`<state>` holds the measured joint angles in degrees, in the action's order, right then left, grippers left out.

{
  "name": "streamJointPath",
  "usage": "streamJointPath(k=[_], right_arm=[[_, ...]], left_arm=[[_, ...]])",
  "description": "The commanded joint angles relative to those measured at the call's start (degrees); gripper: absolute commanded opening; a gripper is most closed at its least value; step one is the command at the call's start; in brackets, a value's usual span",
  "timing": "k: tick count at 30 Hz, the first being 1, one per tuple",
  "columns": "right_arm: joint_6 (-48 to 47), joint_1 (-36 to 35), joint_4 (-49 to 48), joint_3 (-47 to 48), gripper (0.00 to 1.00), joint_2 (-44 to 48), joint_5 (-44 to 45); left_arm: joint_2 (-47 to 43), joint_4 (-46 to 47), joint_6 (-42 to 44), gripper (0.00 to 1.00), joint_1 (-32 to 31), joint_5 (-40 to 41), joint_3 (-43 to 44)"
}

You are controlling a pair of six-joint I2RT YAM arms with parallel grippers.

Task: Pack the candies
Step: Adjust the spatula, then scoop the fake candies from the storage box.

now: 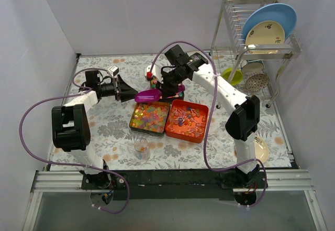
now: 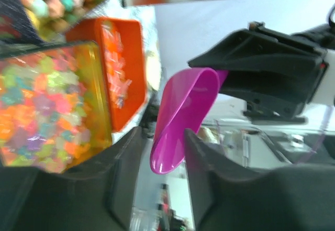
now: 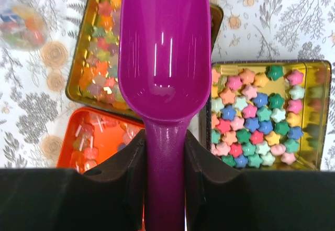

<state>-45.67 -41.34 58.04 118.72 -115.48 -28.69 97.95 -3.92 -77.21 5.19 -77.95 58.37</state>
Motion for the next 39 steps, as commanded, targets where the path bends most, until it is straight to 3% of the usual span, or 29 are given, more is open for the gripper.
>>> streamJointPath(k=[1, 7, 11, 13, 17, 19, 23, 34, 39], right_arm=[[-9.59, 0.56, 6.11, 3.8, 0.01, -0.45, 4.15], [-23.82, 0.39, 10.51, 6.52, 0.01, -1.58, 15.05], [-30.51, -1.11, 12.89, 9.34, 0.01, -4.66, 24.01], [-32.63, -2.33, 13.06, 9.25, 0.01, -5.72, 28.32], [-36.24, -4.71, 13.41, 8.82, 0.01, -7.21, 34.83], [-38.35, -6.11, 13.07, 8.2, 0.01, -7.65, 38.17], [-42.21, -8.22, 12.62, 8.02, 0.01, -8.44, 43.79], [-50.66, -13.5, 14.46, 4.95, 0.01, -10.46, 59.44], [-50.31, -14.55, 16.4, 4.16, 0.01, -12.14, 62.61]], left_arm=[[-3.73, -11.18, 9.53, 0.41, 1.66, 9.99, 3.51], [-8.47, -19.89, 9.19, 0.43, 5.18, 32.2, -1.92], [-10.32, -23.23, 4.45, 0.38, 6.06, 38.04, -7.89], [-11.2, -23.85, 1.82, 0.28, 6.32, 39.19, -10.37], [-12.52, -22.89, -1.09, 0.28, 6.5, 39.45, -15.47], [-11.73, -22.71, -1.01, 0.38, 6.59, 39.02, -15.65], [-9.89, -22.01, -2.76, 0.48, 6.59, 36.65, -16.97], [-6.55, -16.74, -4.35, 0.5, 6.5, 30.67, -23.3], [-3.3, -15.67, -4.0, 0.51, 6.5, 27.42, -21.19]])
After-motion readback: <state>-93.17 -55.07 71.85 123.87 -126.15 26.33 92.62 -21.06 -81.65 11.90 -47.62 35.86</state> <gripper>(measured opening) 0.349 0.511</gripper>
